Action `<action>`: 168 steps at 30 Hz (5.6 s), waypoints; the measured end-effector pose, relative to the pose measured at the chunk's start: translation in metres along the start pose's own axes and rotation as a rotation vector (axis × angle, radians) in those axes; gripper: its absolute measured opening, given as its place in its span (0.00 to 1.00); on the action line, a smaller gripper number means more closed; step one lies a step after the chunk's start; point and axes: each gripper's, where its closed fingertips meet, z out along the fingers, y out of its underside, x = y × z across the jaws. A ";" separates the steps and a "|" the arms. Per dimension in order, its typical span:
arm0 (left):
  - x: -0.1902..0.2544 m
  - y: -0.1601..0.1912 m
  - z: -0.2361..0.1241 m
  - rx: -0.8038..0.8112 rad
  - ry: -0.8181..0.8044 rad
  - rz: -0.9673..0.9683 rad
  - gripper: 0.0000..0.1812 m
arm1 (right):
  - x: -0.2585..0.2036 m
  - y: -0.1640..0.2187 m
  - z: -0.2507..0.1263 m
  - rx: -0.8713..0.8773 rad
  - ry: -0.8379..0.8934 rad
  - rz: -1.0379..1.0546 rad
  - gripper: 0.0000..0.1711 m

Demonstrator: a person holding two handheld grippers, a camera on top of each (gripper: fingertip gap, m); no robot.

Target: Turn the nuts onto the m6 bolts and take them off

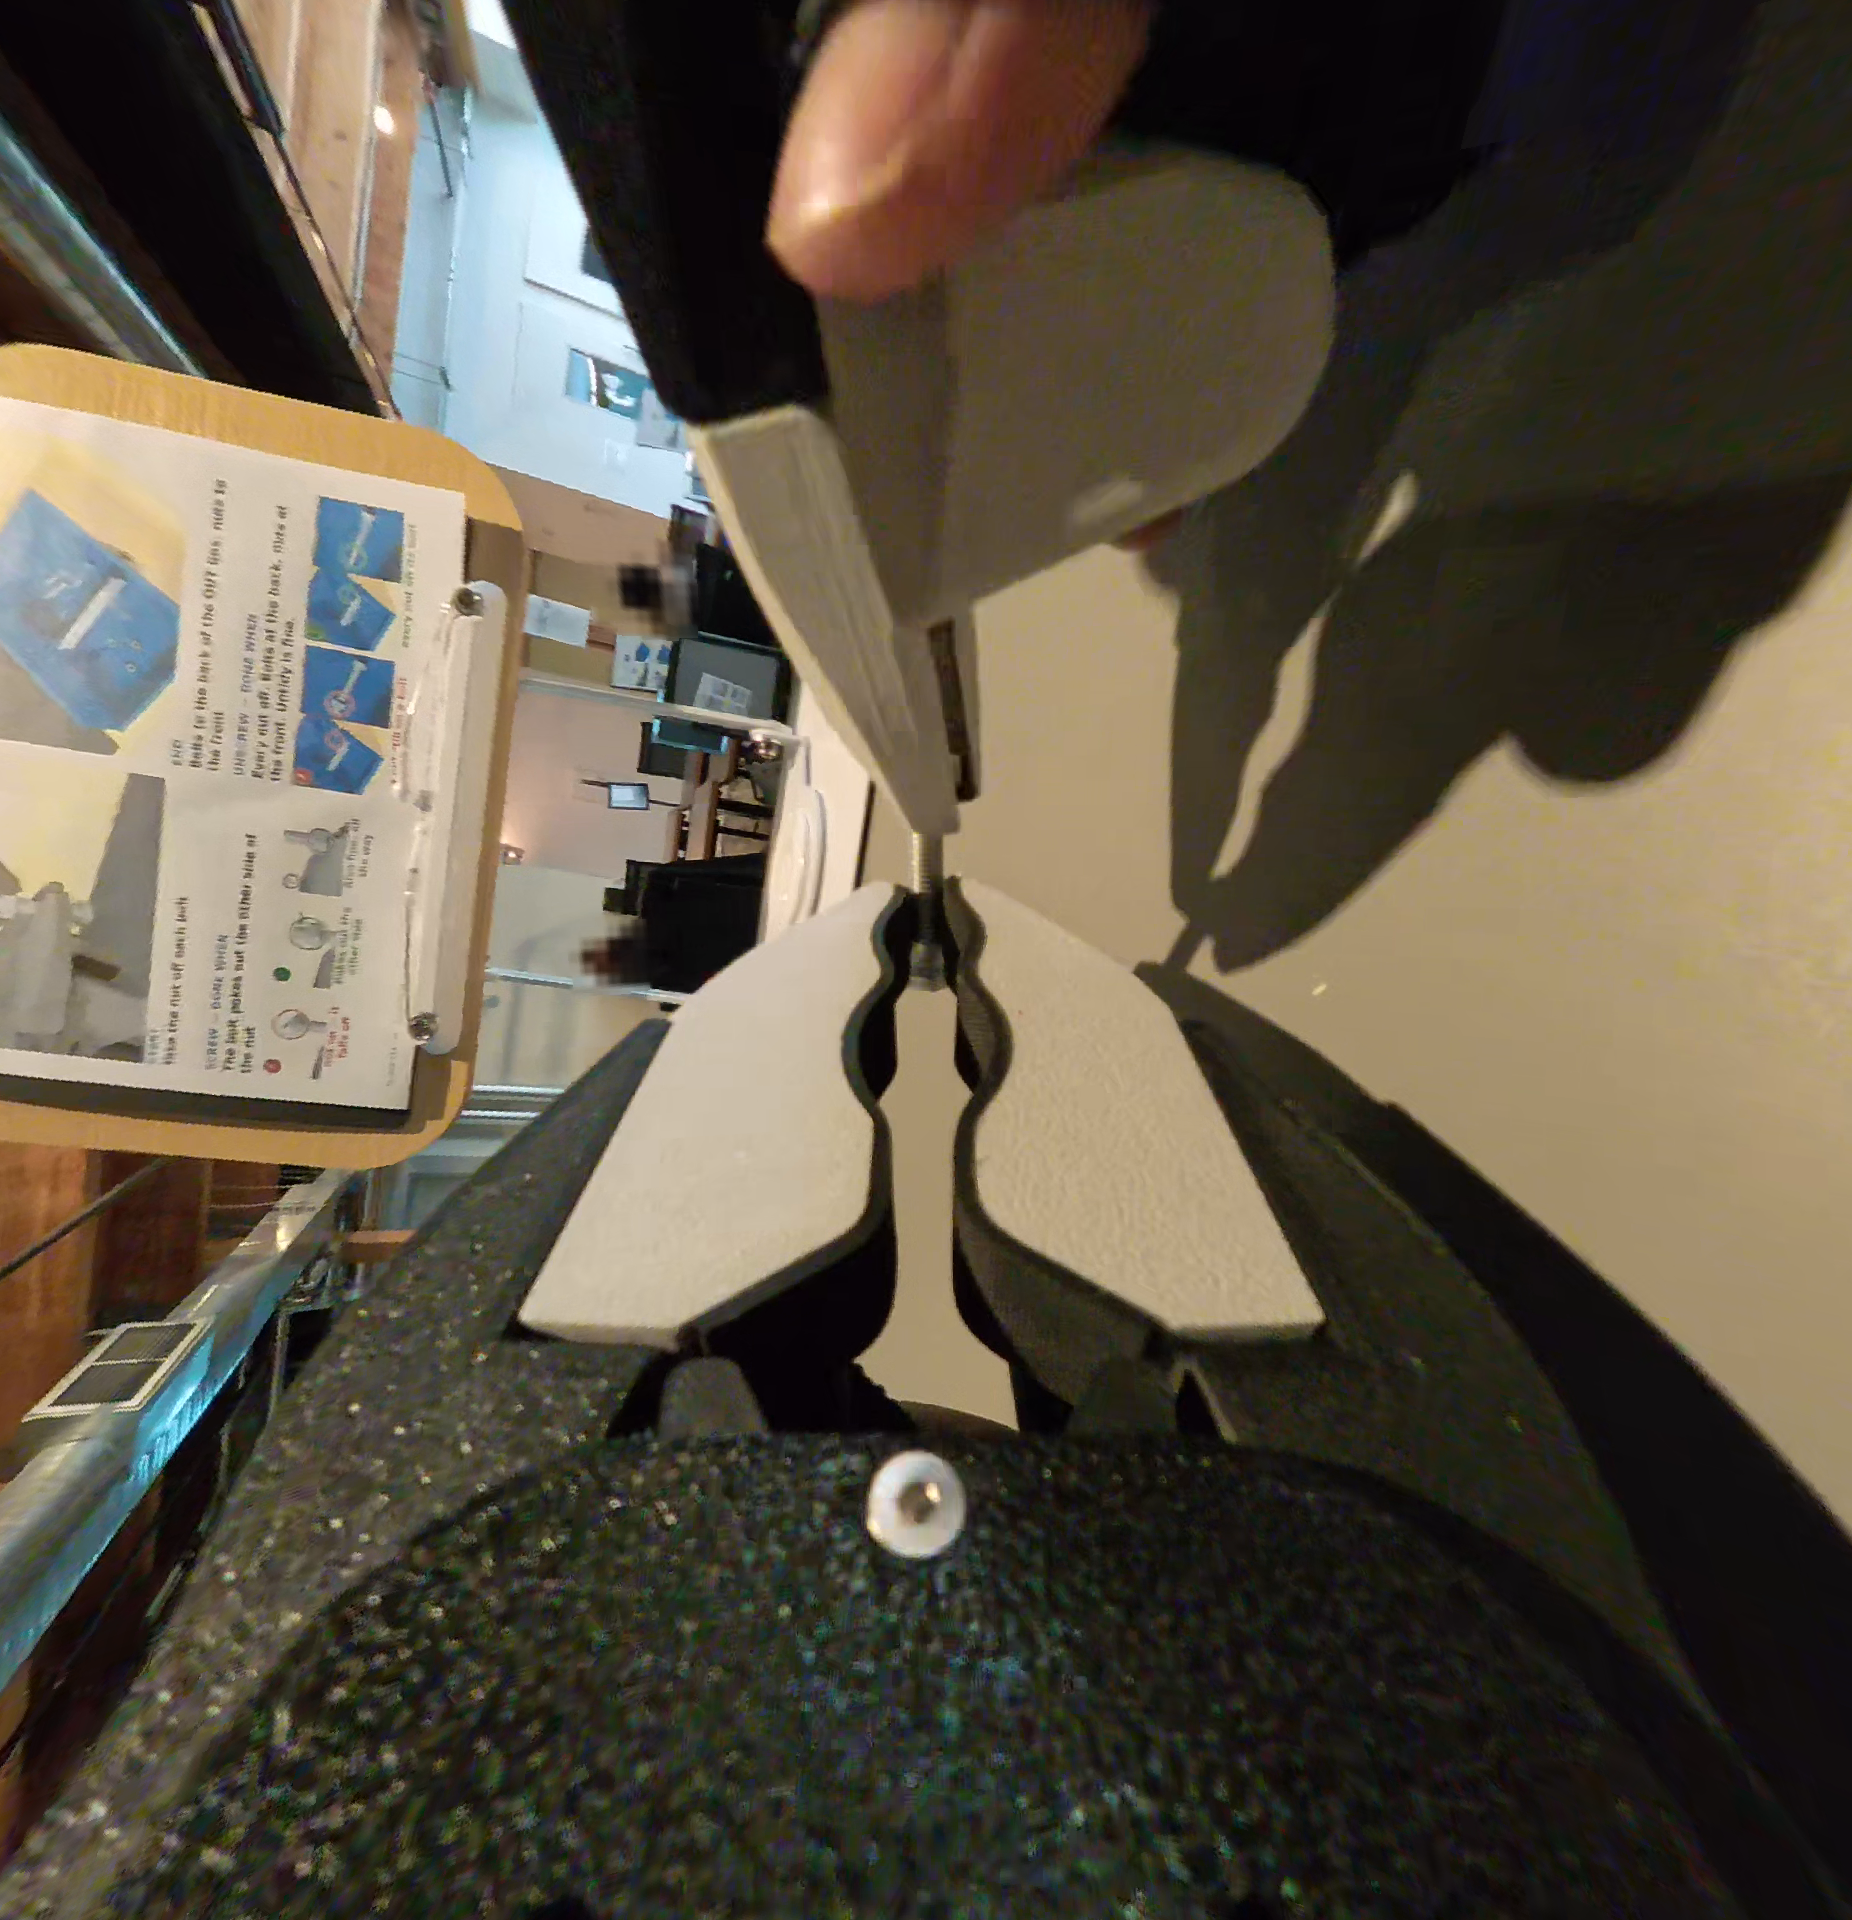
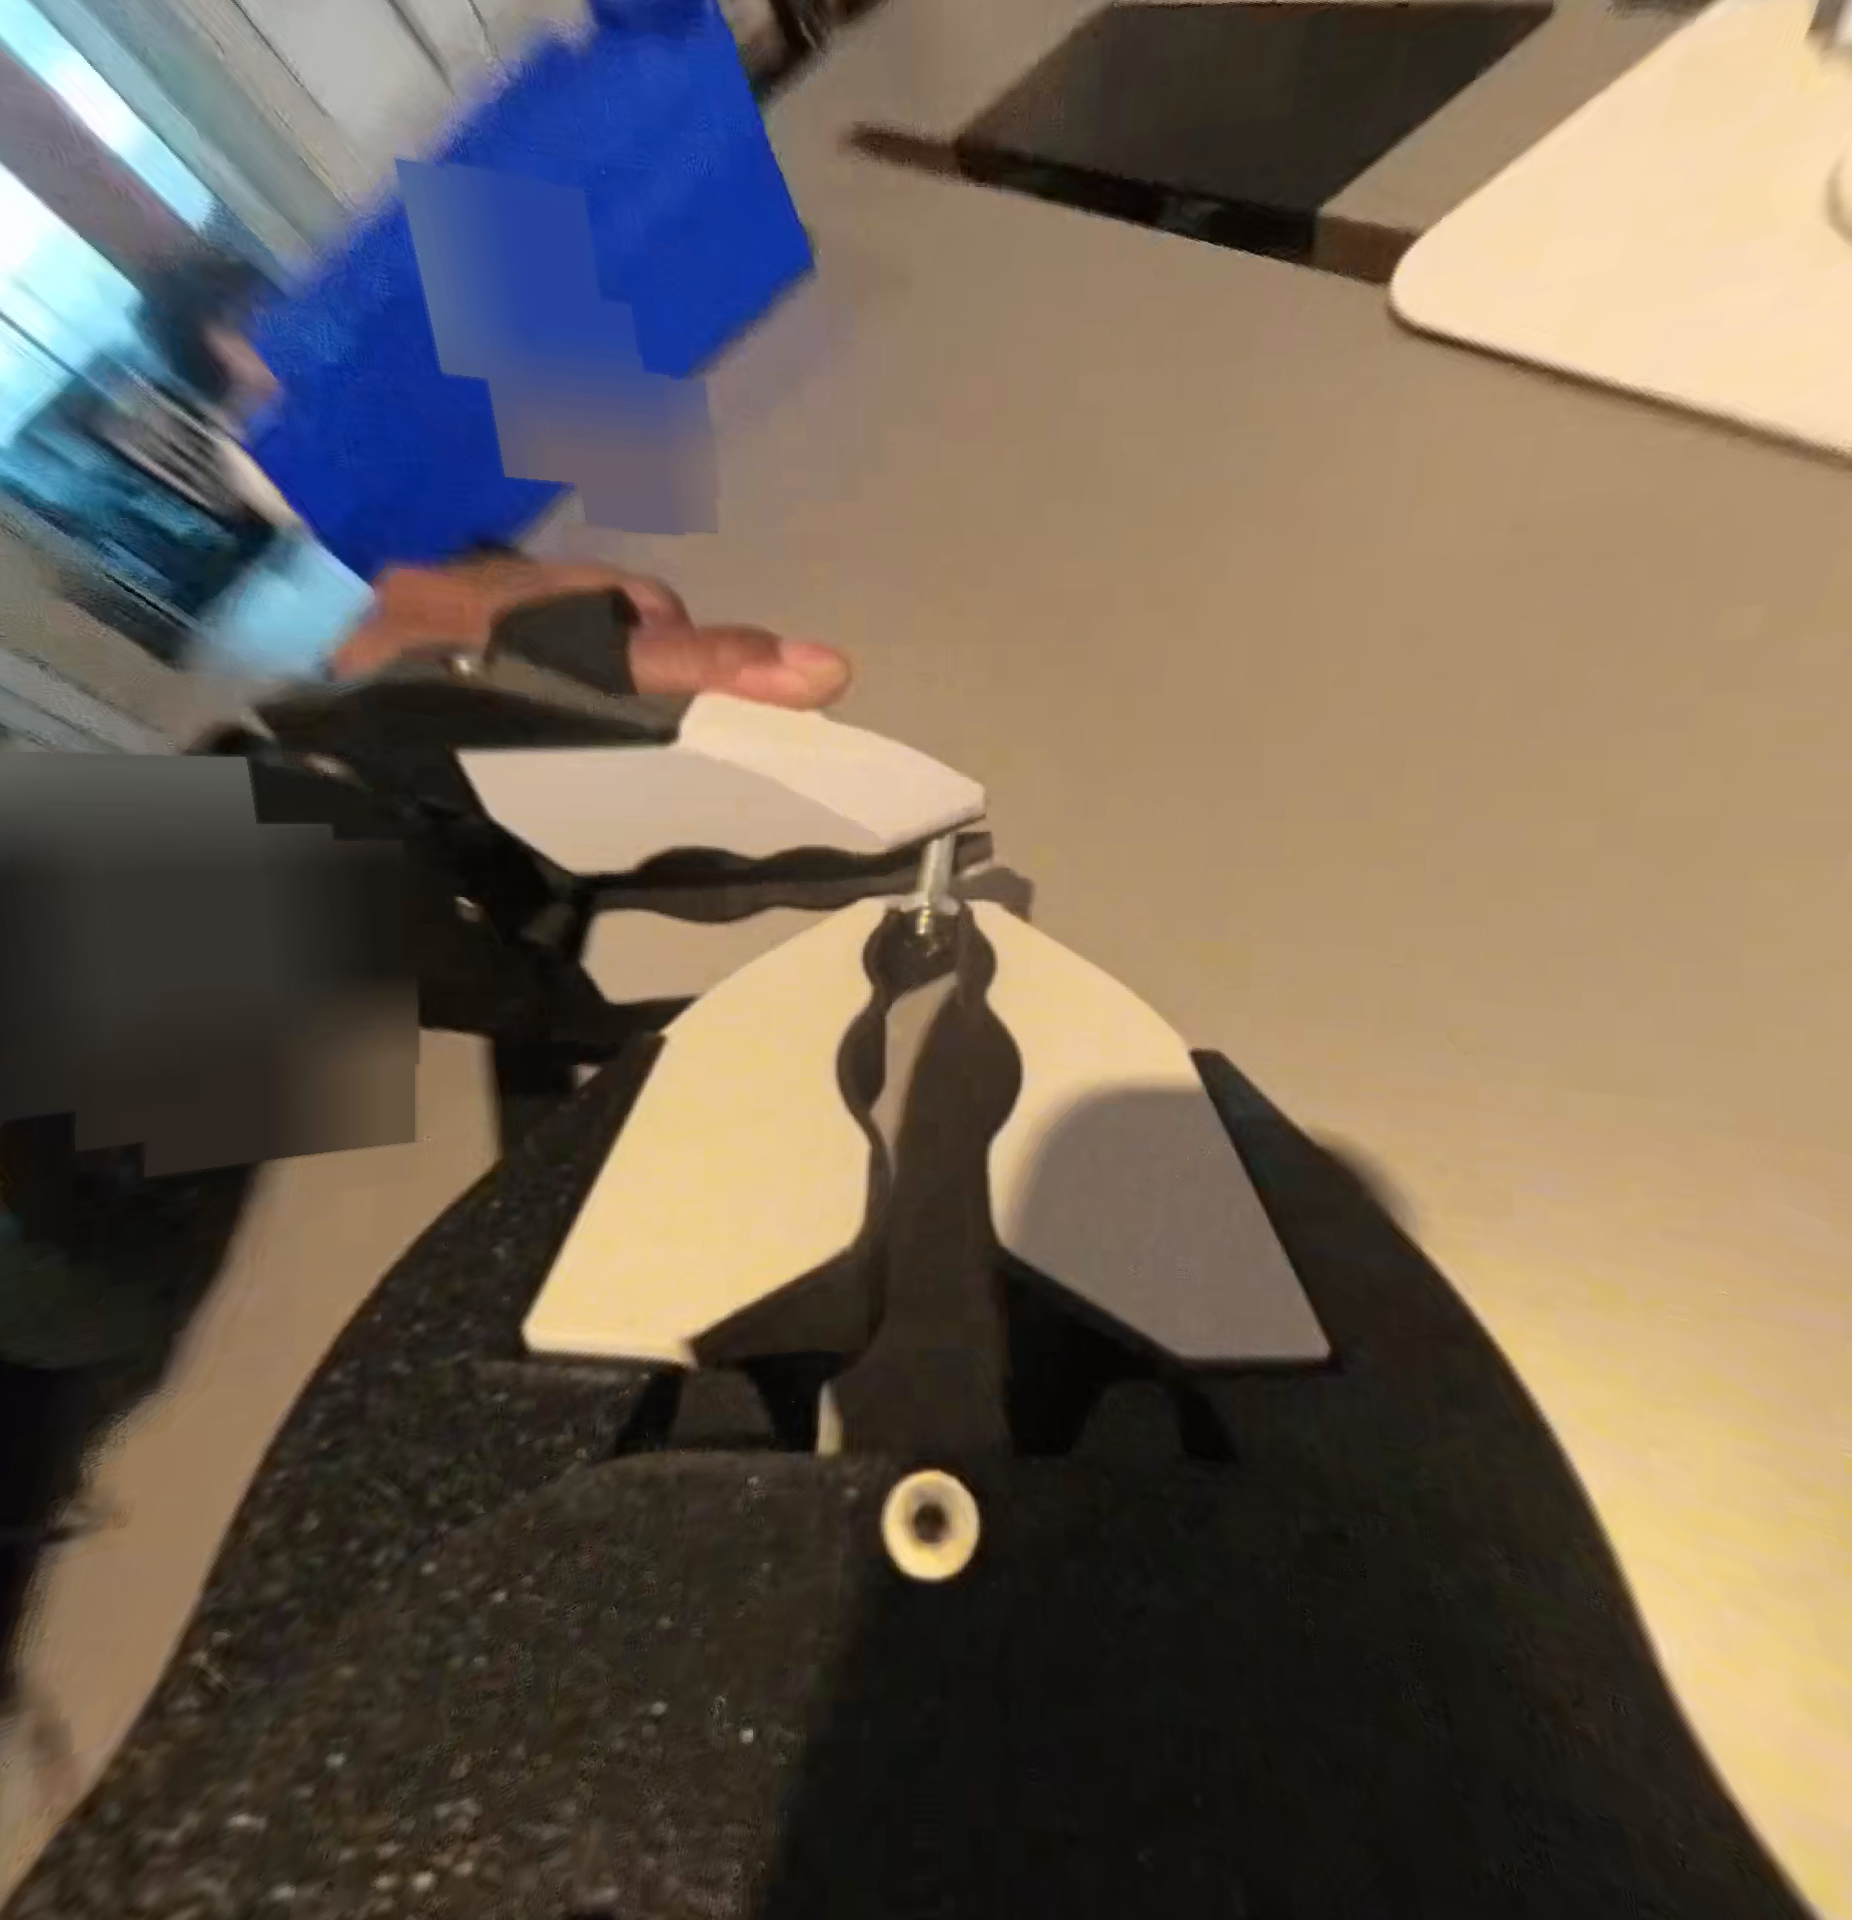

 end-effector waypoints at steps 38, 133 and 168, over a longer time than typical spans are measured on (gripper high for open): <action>-0.011 -0.071 -0.098 0.500 0.466 -1.013 0.03 | -0.111 -0.031 -0.061 0.507 -0.169 -0.487 0.22; 0.002 -0.056 -0.098 0.409 0.712 -1.266 0.03 | -0.098 -0.015 -0.026 0.407 -0.144 -0.220 0.15; -0.003 -0.012 -0.075 -0.020 0.043 -0.105 0.03 | -0.072 0.013 -0.018 0.099 0.357 -1.025 0.19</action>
